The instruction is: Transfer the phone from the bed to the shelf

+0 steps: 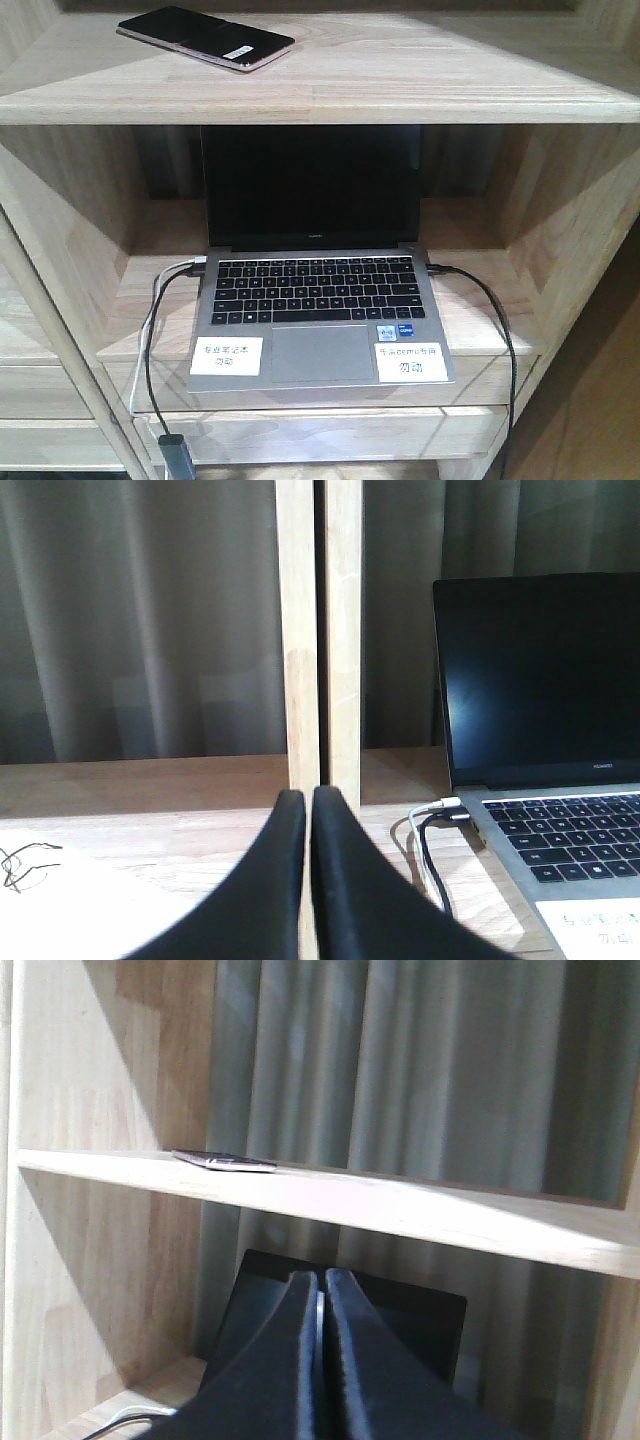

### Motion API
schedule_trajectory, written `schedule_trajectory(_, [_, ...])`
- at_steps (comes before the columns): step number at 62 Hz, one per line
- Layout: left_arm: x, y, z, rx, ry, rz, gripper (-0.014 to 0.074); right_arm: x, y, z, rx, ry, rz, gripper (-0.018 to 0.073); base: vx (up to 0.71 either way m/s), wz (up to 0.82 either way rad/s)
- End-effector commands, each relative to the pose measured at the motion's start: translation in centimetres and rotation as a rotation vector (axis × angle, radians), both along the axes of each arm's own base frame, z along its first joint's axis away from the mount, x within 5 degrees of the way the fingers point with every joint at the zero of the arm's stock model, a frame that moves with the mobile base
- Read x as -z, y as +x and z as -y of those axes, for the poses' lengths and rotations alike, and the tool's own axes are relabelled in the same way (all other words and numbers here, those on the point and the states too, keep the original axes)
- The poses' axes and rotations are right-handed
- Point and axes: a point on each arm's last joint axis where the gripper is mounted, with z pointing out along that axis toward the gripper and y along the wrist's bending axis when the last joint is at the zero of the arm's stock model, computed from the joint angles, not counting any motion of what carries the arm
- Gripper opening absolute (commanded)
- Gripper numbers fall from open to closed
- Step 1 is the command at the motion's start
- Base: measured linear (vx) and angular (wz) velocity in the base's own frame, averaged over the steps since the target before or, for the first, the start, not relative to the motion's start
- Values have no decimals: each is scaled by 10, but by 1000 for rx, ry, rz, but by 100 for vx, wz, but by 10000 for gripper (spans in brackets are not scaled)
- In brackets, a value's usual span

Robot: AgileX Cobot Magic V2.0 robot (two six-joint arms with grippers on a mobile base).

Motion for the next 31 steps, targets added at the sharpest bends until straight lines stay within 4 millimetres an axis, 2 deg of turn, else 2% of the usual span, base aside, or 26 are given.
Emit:
schedule_trajectory(1, [-16,-2,0,1,-13,106,1,-10,1,5,59,10,39,-3,0,0])
schedule_trajectory(20, [-16,-2,0,1,-13,106,1,-8,4,10,124,33,0,-3,0,0])
schedule_trajectory(31, [-16,-2,0,1,-13,106,1,-3,7,15,282,25,-57,-3,0,0])
